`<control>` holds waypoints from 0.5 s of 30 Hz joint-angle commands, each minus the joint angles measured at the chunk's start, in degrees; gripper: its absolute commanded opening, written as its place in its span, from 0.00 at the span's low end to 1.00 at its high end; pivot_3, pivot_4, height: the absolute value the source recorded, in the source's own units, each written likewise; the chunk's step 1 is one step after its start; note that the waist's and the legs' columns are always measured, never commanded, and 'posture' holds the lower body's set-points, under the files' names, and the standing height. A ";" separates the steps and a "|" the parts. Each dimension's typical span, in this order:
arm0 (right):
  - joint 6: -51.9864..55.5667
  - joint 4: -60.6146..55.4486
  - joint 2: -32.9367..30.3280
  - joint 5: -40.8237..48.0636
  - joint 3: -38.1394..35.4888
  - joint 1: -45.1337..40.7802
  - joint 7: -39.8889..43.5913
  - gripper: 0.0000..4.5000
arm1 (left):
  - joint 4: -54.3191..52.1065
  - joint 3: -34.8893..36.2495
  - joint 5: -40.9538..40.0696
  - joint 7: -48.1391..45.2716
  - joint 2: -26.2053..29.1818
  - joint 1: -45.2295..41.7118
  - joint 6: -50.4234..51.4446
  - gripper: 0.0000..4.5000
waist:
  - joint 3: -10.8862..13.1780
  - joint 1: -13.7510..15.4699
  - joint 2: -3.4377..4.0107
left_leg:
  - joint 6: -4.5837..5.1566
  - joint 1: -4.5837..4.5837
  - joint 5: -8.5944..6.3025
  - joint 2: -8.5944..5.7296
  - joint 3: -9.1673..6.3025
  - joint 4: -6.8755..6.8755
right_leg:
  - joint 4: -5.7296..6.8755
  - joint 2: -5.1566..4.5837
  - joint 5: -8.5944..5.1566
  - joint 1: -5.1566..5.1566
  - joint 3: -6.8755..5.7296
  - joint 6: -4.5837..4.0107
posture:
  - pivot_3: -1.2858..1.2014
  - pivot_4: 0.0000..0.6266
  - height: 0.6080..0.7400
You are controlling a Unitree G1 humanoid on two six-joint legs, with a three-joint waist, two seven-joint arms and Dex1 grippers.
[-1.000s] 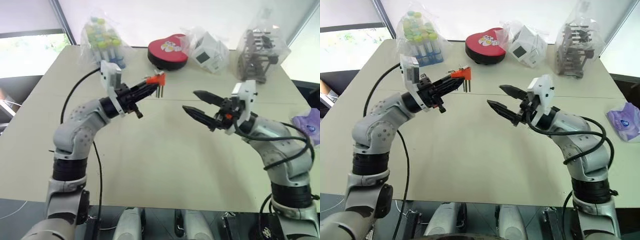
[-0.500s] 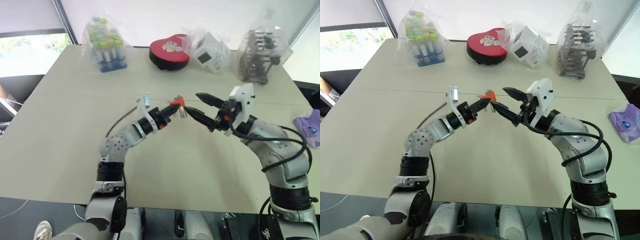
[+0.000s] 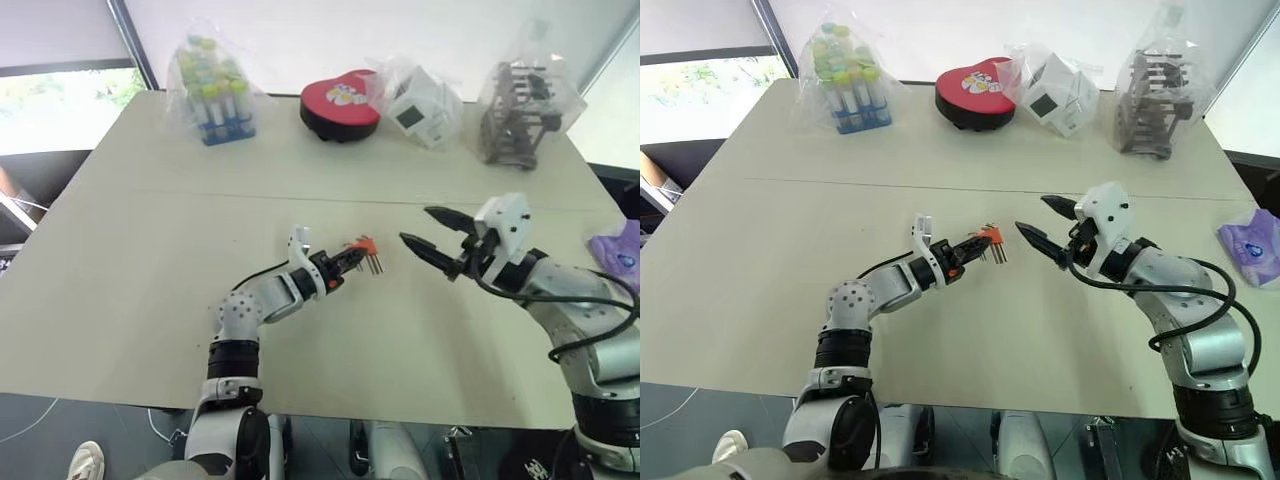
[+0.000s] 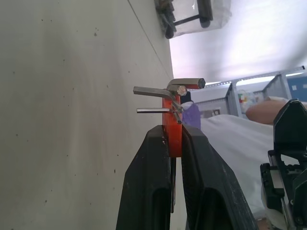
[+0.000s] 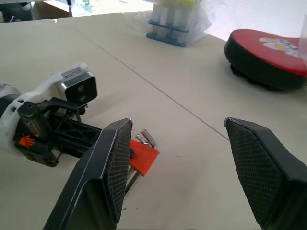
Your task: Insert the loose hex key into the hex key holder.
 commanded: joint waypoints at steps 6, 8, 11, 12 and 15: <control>-1.53 -1.64 -0.34 -0.90 -1.73 0.69 -0.89 0.72 | 3.14 -0.78 0.61 0.33 -0.50 0.61 2.68 0.41 | -0.04 0.06 0.01 | 0.01 0.00 0.00 -0.02 0.00 0.00 | -0.04 -0.01 0.00 0.04 0.00 0.00 | 0.52 0.24 1.00; -1.61 -1.56 -0.28 -1.00 -1.59 0.59 -0.97 0.72 | 3.59 -0.48 0.80 0.53 -0.22 0.23 2.56 0.64 | -0.04 0.03 0.01 | 0.01 0.01 0.00 -0.02 0.00 0.00 | -0.04 0.00 0.00 0.04 0.00 0.00 | 0.52 0.24 1.00; -1.77 -1.36 -0.09 -1.27 -1.27 0.29 -1.06 0.72 | 3.84 -0.45 1.18 0.23 0.45 -0.13 2.34 0.98 | -0.07 0.15 0.00 | 0.01 0.04 0.00 -0.02 -0.02 0.00 | -0.02 0.00 0.00 0.08 0.00 0.00 | 0.52 0.24 1.00; -1.86 -1.21 0.00 -1.38 -1.10 0.12 -1.03 0.72 | 3.57 -0.70 1.58 0.03 0.83 -0.20 2.20 0.99 | -0.09 0.15 0.00 | 0.01 0.06 0.00 -0.03 -0.03 0.01 | -0.03 -0.01 0.00 0.12 0.00 0.00 | 0.52 0.24 1.00; -2.42 -0.46 0.09 -1.87 -0.53 -0.44 -0.65 0.72 | 2.08 -1.48 2.41 -0.43 1.99 -0.81 1.47 0.99 | -0.09 0.00 -0.01 | 0.01 0.14 0.00 -0.04 -0.03 0.02 | -0.04 -0.01 -0.01 0.20 0.01 -0.02 | 0.52 0.24 1.00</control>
